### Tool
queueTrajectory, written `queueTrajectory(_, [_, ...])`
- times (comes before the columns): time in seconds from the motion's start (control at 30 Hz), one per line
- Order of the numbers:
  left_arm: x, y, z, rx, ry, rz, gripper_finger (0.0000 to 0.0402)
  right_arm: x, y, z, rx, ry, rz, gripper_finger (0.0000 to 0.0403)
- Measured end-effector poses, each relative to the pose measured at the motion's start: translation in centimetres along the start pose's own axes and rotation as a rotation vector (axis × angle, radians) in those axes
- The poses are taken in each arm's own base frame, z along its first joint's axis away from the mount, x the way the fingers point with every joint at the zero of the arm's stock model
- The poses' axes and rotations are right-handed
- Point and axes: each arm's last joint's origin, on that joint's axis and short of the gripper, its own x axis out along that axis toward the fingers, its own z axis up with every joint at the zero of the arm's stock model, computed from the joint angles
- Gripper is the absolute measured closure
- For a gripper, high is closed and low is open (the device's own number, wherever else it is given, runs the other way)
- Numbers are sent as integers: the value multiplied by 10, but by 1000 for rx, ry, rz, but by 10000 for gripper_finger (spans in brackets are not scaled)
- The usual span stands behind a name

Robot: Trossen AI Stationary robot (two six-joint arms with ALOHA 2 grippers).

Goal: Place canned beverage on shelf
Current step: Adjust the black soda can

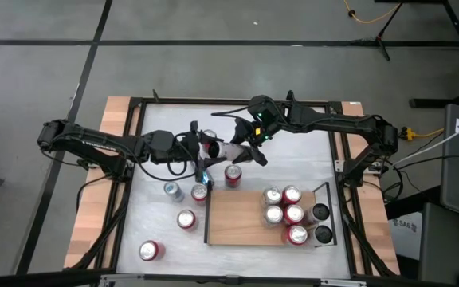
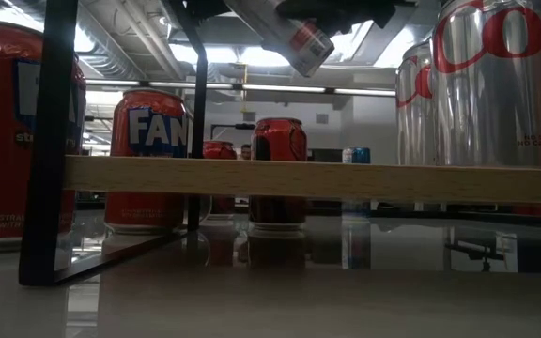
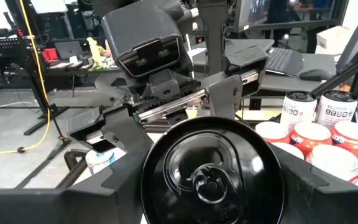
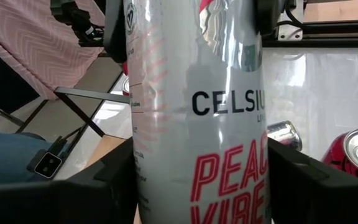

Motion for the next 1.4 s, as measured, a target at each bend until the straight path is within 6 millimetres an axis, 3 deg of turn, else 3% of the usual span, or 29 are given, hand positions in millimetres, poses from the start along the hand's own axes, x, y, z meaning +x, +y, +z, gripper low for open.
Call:
queueTrajectory(0.13, [0, 0, 0, -6, 0, 4, 165, 0, 0, 0, 6, 1, -3, 126])
queueTrajectory(0.37, [0, 1, -1, -36, 2, 39, 165, -5, -2, -1, 34, 15, -18, 45])
queueTrajectory(0.53, [0, 2, -1, -126, 2, 75, 165, -40, -1, 0, 41, 36, -120, 17])
queueTrajectory(0.8, [3, 5, 3, -247, -13, 189, 165, -97, 9, 8, -24, 14, -416, 17])
queueTrajectory(1.0, [35, 4, 27, -248, 41, 222, 165, -118, 12, 8, -7, 3, -465, 15])
queueTrajectory(1.23, [82, 22, 44, -335, 242, 355, 165, -130, 20, 1, 11, 66, -495, 17])
queueTrajectory(1.4, [111, 32, 30, -397, 422, 442, 165, -142, 31, 2, -73, 90, -558, 17])
